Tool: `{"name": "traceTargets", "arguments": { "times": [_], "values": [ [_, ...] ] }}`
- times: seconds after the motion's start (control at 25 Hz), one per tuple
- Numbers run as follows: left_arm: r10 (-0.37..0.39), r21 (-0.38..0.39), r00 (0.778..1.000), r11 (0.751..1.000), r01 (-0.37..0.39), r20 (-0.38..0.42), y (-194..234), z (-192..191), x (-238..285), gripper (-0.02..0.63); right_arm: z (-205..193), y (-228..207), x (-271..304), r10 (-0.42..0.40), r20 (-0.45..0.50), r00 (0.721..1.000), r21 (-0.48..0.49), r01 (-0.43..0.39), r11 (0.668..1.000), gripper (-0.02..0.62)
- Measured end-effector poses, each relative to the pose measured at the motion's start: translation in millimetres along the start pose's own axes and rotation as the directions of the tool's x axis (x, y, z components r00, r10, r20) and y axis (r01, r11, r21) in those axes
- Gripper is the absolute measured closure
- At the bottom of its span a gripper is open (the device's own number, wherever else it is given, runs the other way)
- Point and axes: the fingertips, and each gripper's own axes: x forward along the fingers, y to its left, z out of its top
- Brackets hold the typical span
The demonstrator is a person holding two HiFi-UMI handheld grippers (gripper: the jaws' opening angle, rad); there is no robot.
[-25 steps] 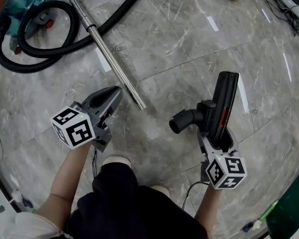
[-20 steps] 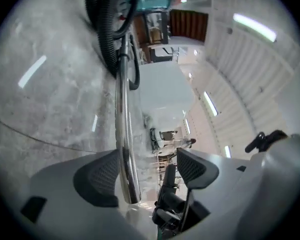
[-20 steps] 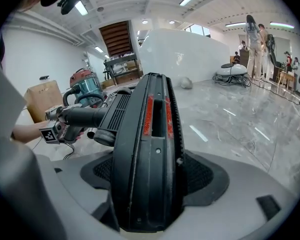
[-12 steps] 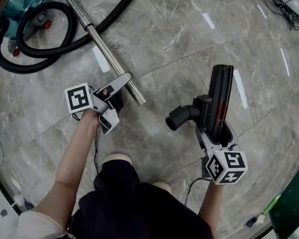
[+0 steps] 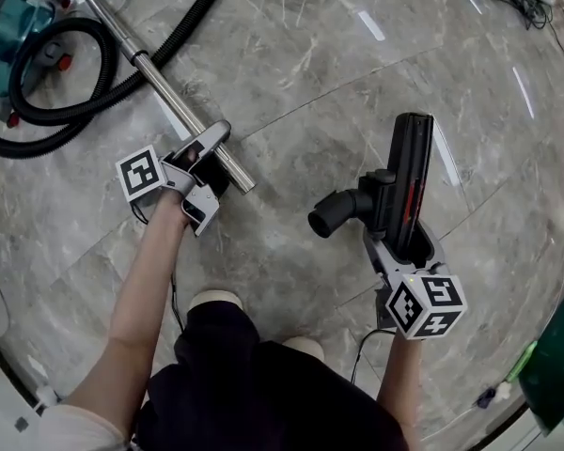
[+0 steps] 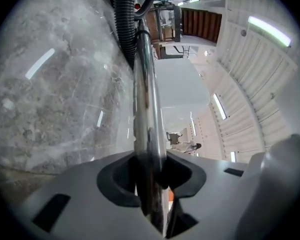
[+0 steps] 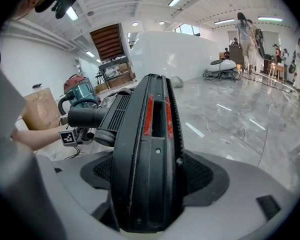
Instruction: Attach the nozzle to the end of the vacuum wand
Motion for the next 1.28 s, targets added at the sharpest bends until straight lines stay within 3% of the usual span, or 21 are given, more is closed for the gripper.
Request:
{"name": "traceTargets", "arguments": {
  "times": [0.28, 0.48, 0.64, 0.84, 1.08, 1.28],
  "values": [
    [-0.089, -0.027, 0.995, 0.996, 0.09, 0.036, -15, -5, 6, 0.485, -5, -11, -4, -0.039, 0.0, 0.999, 0.034, 0.039, 0.999, 0.189],
    [-0.154, -0.044, 0.988, 0.987, 0.155, 0.025, -39, -36, 16, 0.485, -7, -19, -7, -0.066, 0.004, 0.998, 0.055, 0.066, 0.996, 0.189],
    [-0.254, -0.075, 0.966, 0.963, 0.257, 0.054, -73, -59, 29, 0.485, -10, -35, -14, -0.123, 0.004, 0.992, 0.094, 0.122, 0.988, 0.189],
    [-0.319, -0.071, 0.935, 0.94, 0.333, 0.152, -105, -64, 58, 0.483, 1, -61, -11, -0.234, 0.002, 0.972, 0.13, 0.231, 0.964, 0.189],
    [-0.309, -0.052, 0.92, 0.942, 0.33, 0.241, -113, -74, 91, 0.483, 33, -74, 4, -0.286, 0.002, 0.958, 0.125, 0.283, 0.951, 0.189],
    [-0.298, -0.02, 0.916, 0.949, 0.315, 0.267, -110, -74, 106, 0.483, 37, -80, -2, -0.334, 0.01, 0.943, 0.123, 0.33, 0.936, 0.189]
  ]
}}
